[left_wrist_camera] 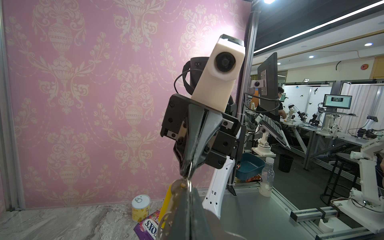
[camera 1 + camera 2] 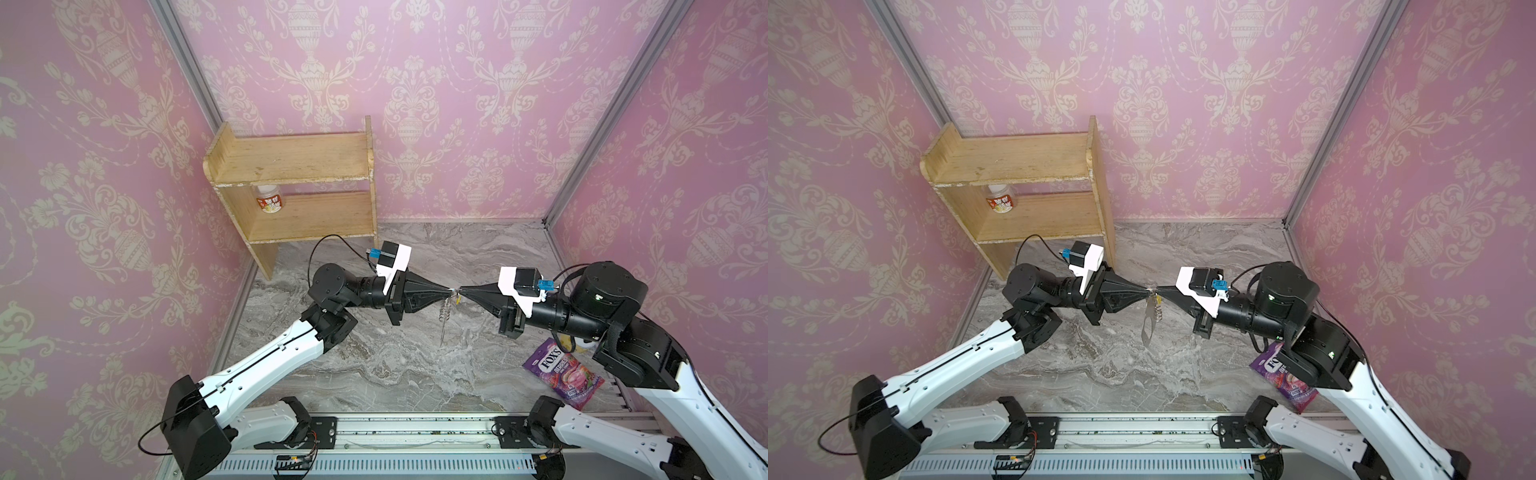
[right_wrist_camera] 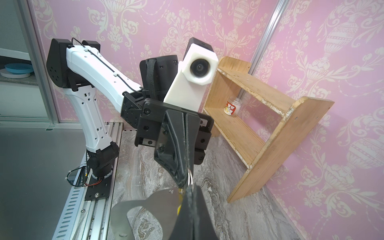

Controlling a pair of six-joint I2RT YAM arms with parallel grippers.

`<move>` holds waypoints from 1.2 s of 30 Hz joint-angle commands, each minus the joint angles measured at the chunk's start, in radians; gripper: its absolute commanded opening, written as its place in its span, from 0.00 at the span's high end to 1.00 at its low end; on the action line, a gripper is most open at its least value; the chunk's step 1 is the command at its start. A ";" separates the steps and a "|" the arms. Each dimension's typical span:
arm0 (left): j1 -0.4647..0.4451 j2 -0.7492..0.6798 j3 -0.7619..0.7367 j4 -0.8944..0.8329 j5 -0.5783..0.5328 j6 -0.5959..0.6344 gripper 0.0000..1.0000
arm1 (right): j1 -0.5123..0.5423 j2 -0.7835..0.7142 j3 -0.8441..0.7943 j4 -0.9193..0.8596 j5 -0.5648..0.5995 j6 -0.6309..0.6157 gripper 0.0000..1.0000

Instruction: Put the keys on the keyring

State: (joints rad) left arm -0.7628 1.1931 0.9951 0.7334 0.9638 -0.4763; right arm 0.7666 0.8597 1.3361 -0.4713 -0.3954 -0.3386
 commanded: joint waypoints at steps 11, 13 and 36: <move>-0.011 -0.013 0.080 -0.175 0.198 0.072 1.00 | -0.009 0.020 0.081 -0.072 0.052 -0.126 1.00; -0.011 -0.008 0.092 -0.235 0.216 0.097 1.00 | -0.010 0.030 0.095 -0.092 0.051 -0.147 1.00; -0.042 -0.015 0.163 -0.684 0.240 0.393 1.00 | -0.009 0.163 0.174 -0.195 0.030 -0.206 0.98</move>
State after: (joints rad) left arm -0.7624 1.1919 1.1496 0.0849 1.0718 -0.1162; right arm 0.7666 0.9859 1.4765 -0.7715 -0.4427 -0.5262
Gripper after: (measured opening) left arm 0.040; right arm 0.049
